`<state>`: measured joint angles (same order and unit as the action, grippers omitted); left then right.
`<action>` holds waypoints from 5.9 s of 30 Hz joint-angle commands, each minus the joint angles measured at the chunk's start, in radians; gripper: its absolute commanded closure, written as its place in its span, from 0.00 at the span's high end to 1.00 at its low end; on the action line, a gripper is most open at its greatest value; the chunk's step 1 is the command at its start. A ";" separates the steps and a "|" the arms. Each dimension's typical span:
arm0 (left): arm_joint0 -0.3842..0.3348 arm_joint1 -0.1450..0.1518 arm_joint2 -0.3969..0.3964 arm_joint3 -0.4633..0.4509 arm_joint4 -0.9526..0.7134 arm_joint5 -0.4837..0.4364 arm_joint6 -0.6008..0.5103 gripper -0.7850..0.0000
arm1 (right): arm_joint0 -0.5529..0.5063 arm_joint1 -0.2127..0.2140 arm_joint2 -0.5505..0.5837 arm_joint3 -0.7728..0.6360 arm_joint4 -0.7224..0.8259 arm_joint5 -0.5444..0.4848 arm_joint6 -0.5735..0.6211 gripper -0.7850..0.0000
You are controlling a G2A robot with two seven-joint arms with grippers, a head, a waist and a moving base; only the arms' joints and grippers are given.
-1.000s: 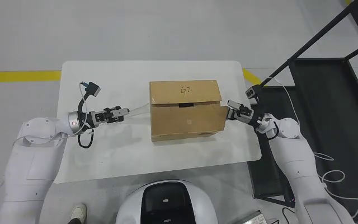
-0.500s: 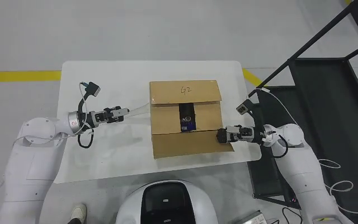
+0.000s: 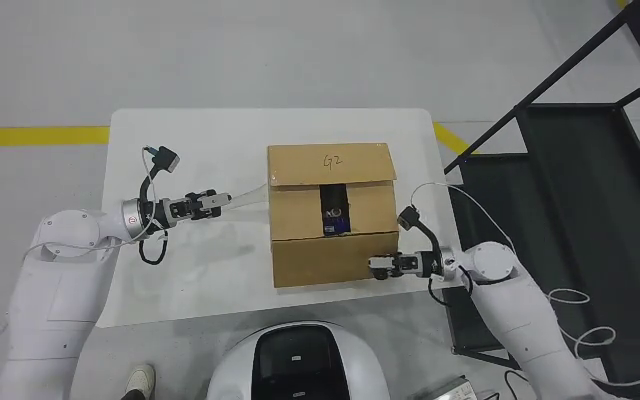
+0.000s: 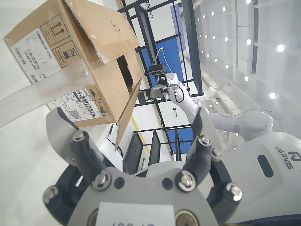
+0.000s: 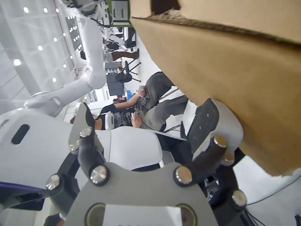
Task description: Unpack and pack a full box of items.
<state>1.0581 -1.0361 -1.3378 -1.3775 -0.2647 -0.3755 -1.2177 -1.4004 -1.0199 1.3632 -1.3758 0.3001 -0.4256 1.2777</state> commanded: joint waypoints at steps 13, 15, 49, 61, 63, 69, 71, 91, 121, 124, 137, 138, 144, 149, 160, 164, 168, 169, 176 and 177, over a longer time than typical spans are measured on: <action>0.000 0.000 0.000 0.000 0.000 0.000 0.000 1.00 | -0.033 0.011 0.025 -0.025 0.109 0.008 0.010 1.00; 0.000 0.000 0.000 0.000 0.000 0.000 0.000 1.00 | -0.052 0.021 0.075 -0.053 0.174 0.030 0.055 1.00; -0.123 -0.068 0.334 -0.019 -0.141 0.111 0.116 1.00 | -0.065 0.039 0.254 -0.031 0.438 0.123 -0.035 1.00; -0.112 -0.068 0.338 -0.051 -0.116 0.156 0.153 1.00 | -0.065 0.039 0.254 -0.031 0.438 0.123 -0.035 1.00; -0.111 -0.075 0.361 -0.025 -0.150 0.192 0.151 1.00 | -0.065 0.039 0.254 -0.031 0.438 0.123 -0.035 1.00; -0.165 -0.110 0.431 0.126 -0.214 0.195 0.170 1.00 | -0.065 0.039 0.254 -0.031 0.438 0.123 -0.035 1.00; -0.186 -0.120 0.440 0.172 -0.232 0.178 0.181 1.00 | -0.065 0.039 0.254 -0.031 0.438 0.123 -0.035 1.00; -0.397 -0.192 0.450 0.359 -0.343 0.050 0.216 1.00 | -0.065 0.039 0.254 -0.031 0.438 0.123 -0.035 1.00; -0.743 -0.454 0.757 0.926 0.055 0.125 0.761 1.00 | -0.065 0.039 0.254 -0.031 0.438 0.123 -0.035 1.00; -0.755 -0.470 0.793 0.948 0.147 0.196 0.772 1.00 | -0.065 0.039 0.254 -0.031 0.438 0.123 -0.035 1.00; -0.789 -0.481 0.752 1.040 0.177 0.110 0.766 1.00 | -0.065 0.039 0.254 -0.031 0.438 0.123 -0.035 1.00; -0.791 -0.475 0.740 1.048 0.170 0.081 0.771 1.00 | -0.065 0.039 0.254 -0.031 0.438 0.123 -0.035 1.00; -0.731 -0.431 0.694 1.013 0.169 -0.110 0.731 1.00 | -0.065 0.039 0.254 -0.031 0.438 0.123 -0.035 1.00; -0.628 -0.376 0.638 0.926 0.144 -0.235 0.663 1.00 | -0.042 0.035 0.230 -0.046 0.353 0.118 -0.133 1.00; -0.239 -0.157 0.316 0.343 0.187 -0.186 0.506 1.00 | 0.132 0.007 0.113 0.080 0.211 0.048 -0.399 1.00; 0.004 -0.082 0.102 -0.013 0.221 -0.042 0.464 1.00 | 0.195 -0.003 0.086 0.158 0.182 0.029 -0.468 1.00; 0.184 -0.047 -0.044 -0.239 0.206 0.053 0.423 1.00 | 0.264 -0.015 0.042 0.253 0.113 0.024 -0.542 1.00; 0.214 -0.041 -0.070 -0.269 0.203 0.066 0.415 1.00 | 0.281 -0.018 0.029 0.276 0.084 0.019 -0.561 1.00; 0.320 -0.024 -0.158 -0.369 0.193 0.118 0.392 1.00 | 0.357 -0.045 -0.061 0.384 0.049 0.003 -0.573 1.00; 0.326 -0.023 -0.163 -0.374 0.191 0.120 0.390 1.00 | 0.366 -0.049 -0.072 0.395 0.051 0.000 -0.575 1.00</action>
<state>1.3776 -1.0604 -1.4962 -1.7465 -0.0718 -0.2578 -0.8256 -1.0440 -1.0651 1.3028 -0.9919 0.3509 -0.4222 0.7053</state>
